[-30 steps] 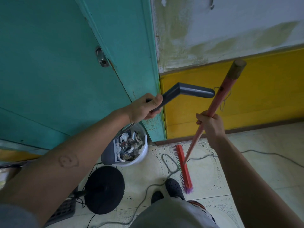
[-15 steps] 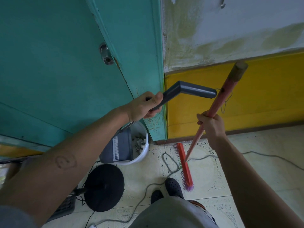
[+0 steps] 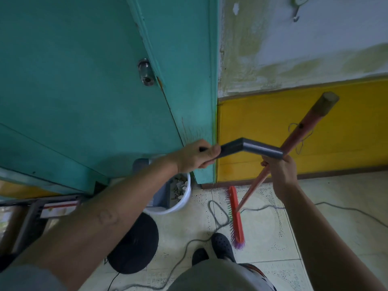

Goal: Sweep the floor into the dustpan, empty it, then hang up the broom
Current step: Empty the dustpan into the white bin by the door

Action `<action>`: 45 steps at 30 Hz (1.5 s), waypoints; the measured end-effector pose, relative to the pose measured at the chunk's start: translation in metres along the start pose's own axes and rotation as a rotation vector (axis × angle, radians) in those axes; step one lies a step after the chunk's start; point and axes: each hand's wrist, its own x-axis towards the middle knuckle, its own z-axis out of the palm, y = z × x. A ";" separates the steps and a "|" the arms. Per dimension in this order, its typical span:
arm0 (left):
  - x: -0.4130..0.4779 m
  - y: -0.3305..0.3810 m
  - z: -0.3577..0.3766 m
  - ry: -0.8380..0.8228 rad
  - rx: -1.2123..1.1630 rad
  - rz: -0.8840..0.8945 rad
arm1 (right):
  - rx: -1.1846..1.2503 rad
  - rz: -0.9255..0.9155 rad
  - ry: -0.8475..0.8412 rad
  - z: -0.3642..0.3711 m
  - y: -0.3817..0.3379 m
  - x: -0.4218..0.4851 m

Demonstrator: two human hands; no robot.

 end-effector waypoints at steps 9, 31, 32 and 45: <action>0.003 0.034 -0.017 -0.036 -0.044 0.075 | 0.015 -0.001 0.028 -0.004 0.003 -0.008; 0.012 0.032 -0.001 -0.090 0.071 0.047 | -0.005 0.028 0.073 -0.018 0.016 -0.009; 0.013 0.032 -0.003 -0.073 0.089 0.051 | 0.013 0.025 0.076 -0.019 0.013 -0.008; -0.020 0.052 -0.024 0.145 0.013 0.078 | 0.007 -0.023 0.039 -0.014 -0.005 -0.008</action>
